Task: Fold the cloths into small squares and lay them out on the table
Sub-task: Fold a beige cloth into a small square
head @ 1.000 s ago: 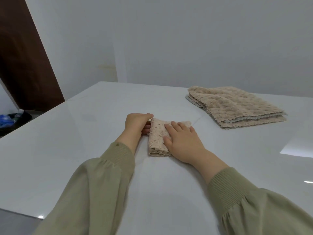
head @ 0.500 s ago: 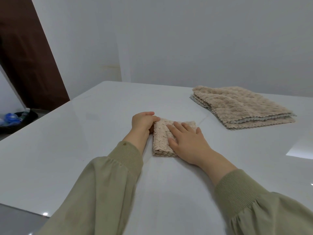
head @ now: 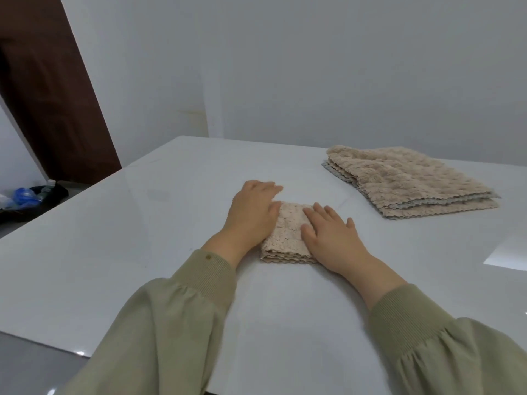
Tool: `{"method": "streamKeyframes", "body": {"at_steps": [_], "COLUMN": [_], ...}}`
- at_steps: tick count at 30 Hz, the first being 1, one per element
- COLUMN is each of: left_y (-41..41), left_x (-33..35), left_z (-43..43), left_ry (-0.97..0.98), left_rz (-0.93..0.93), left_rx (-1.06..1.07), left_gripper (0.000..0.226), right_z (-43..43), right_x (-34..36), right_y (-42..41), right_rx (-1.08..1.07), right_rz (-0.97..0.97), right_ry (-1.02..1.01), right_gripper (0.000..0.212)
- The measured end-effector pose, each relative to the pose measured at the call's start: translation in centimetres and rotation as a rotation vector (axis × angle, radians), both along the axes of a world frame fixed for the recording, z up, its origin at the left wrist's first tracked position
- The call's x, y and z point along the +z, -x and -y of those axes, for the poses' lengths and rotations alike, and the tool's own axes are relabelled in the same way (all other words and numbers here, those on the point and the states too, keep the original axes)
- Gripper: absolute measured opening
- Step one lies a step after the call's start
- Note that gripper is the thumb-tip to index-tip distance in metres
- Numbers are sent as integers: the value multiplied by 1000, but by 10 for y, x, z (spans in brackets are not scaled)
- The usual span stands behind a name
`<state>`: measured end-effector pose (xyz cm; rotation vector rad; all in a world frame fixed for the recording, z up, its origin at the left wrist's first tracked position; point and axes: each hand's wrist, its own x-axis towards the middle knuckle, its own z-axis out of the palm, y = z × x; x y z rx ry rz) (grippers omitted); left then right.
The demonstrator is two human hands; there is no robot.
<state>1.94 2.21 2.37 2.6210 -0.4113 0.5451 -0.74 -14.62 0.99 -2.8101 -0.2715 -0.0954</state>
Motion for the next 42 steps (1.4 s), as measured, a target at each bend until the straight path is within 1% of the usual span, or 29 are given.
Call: {"method": "streamKeyframes", "body": {"at_steps": [2,3,4,6,9,10,12,15,18,20,22,24,27,32,35,42], "left_y": [8,11,13,13,16,18,22,34,46,50,48,42,30,18,10,-6], "left_x": [-4,-7,-10,-14,-17,-18,-19,-15,-16,-19,-19,-18,-18,-18,-19,-22], "left_z": [3,4,3,3,4,3,0,-2,6,11,10,6,-5,-30,-57,-137], "left_ry": [-184,-246,-283,-318,-307,-297,-275,-193,-213,-228,-230,-260,-253,-173,-143,-113], "left_rz": [-215,-345,-437,-476,-401,-347,-179,82,198,197,232,273,280,183,180,131], "left_rx": [-131,-157,-158,-134,-96,-81,-88,-266,-413,-435,-442,-438,-390,-237,-190,-59], "left_gripper": [45,47,49,51,51,51,47,41,41,33,24,21,22,27,28,28], "right_z": [2,2,2,1,3,5,10,24,35,38,37,33,24,-5,-27,-106], "right_x": [-2,-2,-2,-1,-1,-2,-2,1,5,3,1,0,-1,-3,-4,-7], "right_y": [-2,-3,-5,-6,-3,0,6,18,31,38,42,41,35,24,12,-29], "right_rx": [0,-3,-8,-14,-3,-5,-36,-131,-203,-197,-172,-145,-123,-31,25,114], "right_rz": [-45,-53,-58,-67,-52,-31,22,92,104,107,117,137,171,198,201,224], "right_ry": [22,20,15,12,-36,-82,-183,-253,-309,-308,-291,-270,-243,-201,-193,-210], "right_gripper": [52,52,52,52,51,50,48,43,37,35,34,32,27,25,20,21]}}
